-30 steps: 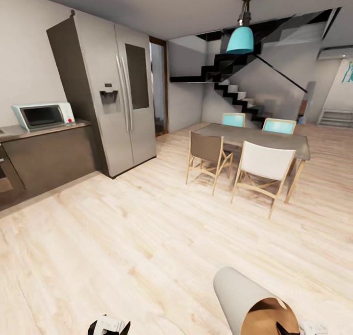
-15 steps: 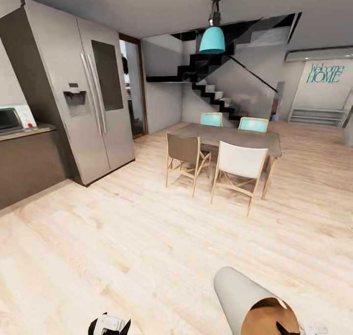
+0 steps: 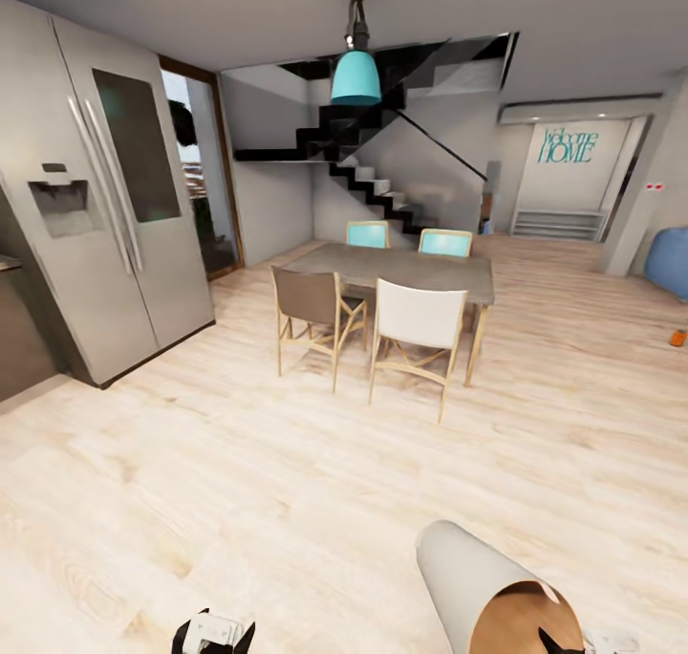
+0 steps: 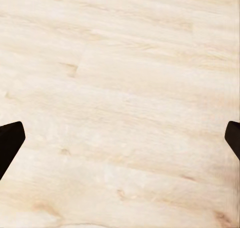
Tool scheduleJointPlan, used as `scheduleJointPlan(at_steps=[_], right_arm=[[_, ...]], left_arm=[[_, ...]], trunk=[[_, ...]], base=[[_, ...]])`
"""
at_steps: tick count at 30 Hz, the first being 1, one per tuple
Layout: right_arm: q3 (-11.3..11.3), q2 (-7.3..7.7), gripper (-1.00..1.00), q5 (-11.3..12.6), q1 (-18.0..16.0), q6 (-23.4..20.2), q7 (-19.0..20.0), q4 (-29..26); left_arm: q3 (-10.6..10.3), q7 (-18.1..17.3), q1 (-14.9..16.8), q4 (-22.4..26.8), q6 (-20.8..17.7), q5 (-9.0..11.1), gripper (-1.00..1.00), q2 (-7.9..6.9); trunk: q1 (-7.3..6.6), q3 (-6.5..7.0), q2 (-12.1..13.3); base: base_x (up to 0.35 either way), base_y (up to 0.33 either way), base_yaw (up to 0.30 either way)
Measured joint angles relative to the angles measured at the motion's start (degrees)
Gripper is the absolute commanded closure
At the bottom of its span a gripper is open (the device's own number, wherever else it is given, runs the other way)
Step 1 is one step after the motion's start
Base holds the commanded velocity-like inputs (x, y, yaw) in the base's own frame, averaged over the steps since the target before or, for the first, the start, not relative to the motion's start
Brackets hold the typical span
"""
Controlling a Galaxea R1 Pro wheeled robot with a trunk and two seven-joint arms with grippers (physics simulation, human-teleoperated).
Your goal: Put the three can of soda from the living room inside the tash can in the kitchen.
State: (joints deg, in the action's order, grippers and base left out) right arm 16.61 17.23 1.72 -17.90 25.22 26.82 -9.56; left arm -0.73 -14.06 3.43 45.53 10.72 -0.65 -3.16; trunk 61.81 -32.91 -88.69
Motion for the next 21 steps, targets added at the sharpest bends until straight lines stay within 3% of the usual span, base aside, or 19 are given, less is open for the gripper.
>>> scheduleJointPlan(at_steps=[21], right_arm=[[-0.04, 0.0, 1.0, -0.01, 0.0, 0.02, -0.1, 0.0]], left_arm=[[-0.06, 0.0, -0.02, -0.03, 0.34, -0.05, -1.0, 0.05]], trunk=[[0.0, 0.41, 0.0]], base=[[0.136, -0.263, -0.245]])
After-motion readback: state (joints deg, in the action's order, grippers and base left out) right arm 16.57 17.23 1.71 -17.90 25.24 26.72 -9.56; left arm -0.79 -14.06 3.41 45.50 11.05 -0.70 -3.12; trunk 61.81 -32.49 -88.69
